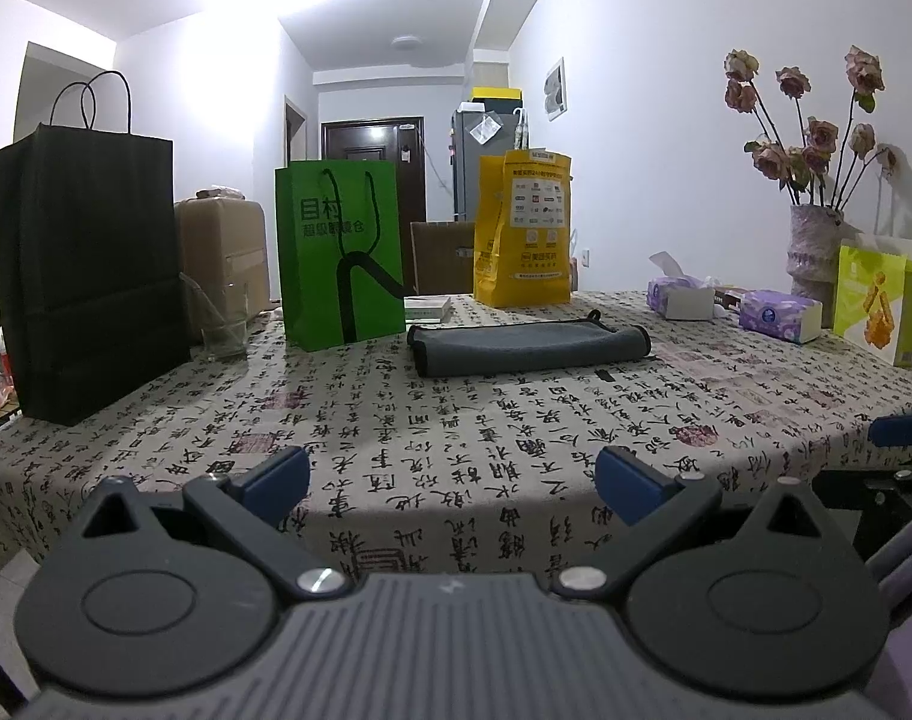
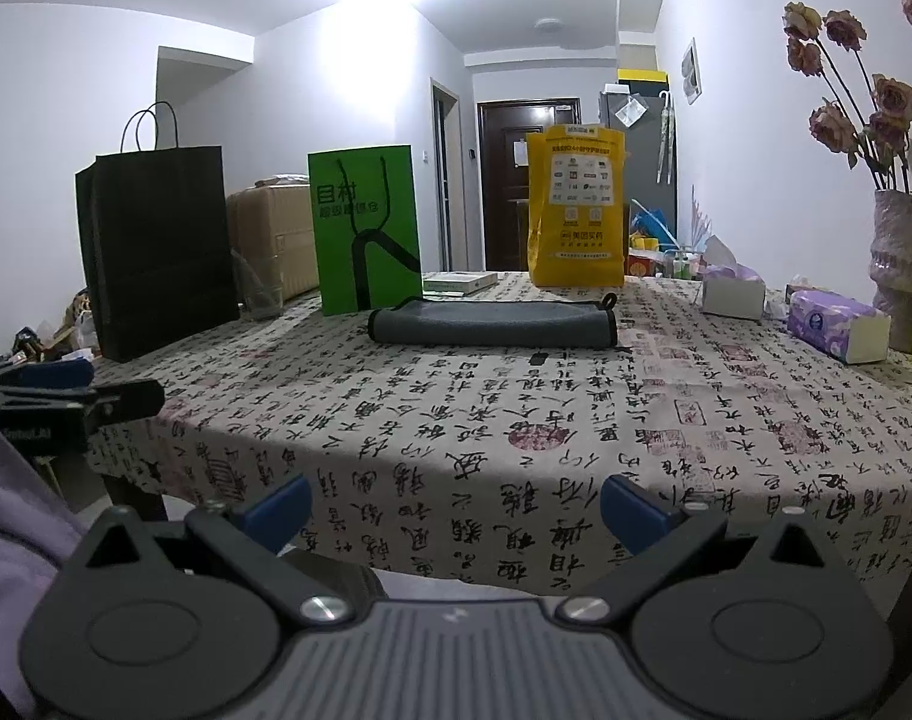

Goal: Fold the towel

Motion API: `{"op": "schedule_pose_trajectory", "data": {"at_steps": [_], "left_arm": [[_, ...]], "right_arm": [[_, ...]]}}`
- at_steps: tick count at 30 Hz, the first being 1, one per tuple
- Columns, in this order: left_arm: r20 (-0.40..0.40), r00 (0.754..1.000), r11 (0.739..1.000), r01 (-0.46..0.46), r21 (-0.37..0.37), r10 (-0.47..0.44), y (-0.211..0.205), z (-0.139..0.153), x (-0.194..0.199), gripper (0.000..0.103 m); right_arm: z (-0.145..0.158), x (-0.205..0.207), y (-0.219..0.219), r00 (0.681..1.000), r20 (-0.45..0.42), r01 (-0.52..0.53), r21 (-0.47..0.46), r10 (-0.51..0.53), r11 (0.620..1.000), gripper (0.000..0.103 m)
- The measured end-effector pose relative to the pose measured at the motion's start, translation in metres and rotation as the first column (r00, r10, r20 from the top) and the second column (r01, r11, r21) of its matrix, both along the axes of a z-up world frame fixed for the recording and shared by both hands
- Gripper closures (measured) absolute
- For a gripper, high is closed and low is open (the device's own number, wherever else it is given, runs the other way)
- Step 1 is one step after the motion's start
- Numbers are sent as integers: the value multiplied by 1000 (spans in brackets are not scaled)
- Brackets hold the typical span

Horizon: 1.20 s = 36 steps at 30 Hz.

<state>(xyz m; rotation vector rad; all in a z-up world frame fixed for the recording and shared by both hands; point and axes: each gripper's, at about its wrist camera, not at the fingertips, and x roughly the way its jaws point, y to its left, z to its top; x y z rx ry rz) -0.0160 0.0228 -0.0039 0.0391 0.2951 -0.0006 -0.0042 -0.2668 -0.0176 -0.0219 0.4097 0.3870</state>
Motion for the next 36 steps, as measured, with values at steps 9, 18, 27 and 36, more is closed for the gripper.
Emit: {"op": "schedule_pose_trajectory", "data": {"at_steps": [9,18,27,36], "left_arm": [[-1,1000,1000,8,0,-8,0,-1,0,0],[-2,1000,1000,10,1,-10,-1,-1,0,0],[-3,1000,1000,12,1,-12,0,-2,1,0],[-3,1000,1000,12,1,-12,-1,-2,0,0]], "right_arm": [[-1,1,-1,1000,-3,4,2,-4,1000,0],[-1,2,-1,1000,-2,6,3,-6,1000,0],[-1,2,-1,1000,-1,7,6,-7,1000,0],[-2,1,0,1000,-1,2,3,-2,1000,0]]}}
